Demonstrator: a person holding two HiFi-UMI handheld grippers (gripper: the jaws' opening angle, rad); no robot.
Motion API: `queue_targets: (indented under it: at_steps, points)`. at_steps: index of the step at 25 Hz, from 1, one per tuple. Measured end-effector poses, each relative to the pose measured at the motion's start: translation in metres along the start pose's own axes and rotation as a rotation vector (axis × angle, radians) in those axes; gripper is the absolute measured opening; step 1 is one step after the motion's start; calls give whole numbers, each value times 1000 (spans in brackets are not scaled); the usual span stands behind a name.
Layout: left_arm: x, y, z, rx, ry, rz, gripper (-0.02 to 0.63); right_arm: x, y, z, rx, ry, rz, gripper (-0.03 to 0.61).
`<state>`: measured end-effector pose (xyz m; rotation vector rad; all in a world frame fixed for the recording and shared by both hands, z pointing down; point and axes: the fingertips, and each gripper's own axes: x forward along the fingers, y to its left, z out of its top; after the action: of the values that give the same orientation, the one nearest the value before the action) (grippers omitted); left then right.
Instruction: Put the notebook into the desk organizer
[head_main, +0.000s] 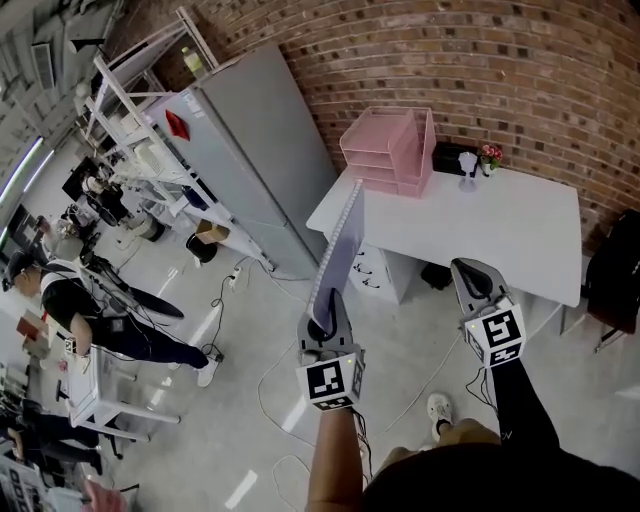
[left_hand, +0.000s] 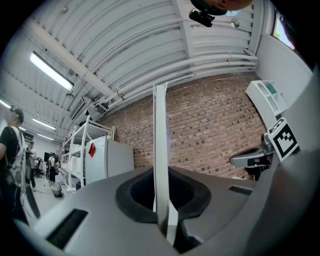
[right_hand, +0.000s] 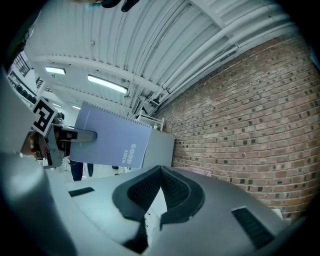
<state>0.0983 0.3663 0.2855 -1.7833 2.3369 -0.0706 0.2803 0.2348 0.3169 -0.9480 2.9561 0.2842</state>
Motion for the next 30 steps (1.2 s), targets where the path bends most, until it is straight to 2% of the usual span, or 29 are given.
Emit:
queue_targets:
  at_steps: [12, 20, 30]
  points:
    - [104, 7, -14, -7, 8, 43, 38, 100, -60, -19, 3, -1, 52, 21]
    - [152, 6, -29, -14, 16, 62, 38, 142, -92, -39, 16, -1, 70, 21]
    - [199, 16, -50, -16, 41, 46, 38, 188, -103, -55, 8, 16, 87, 21]
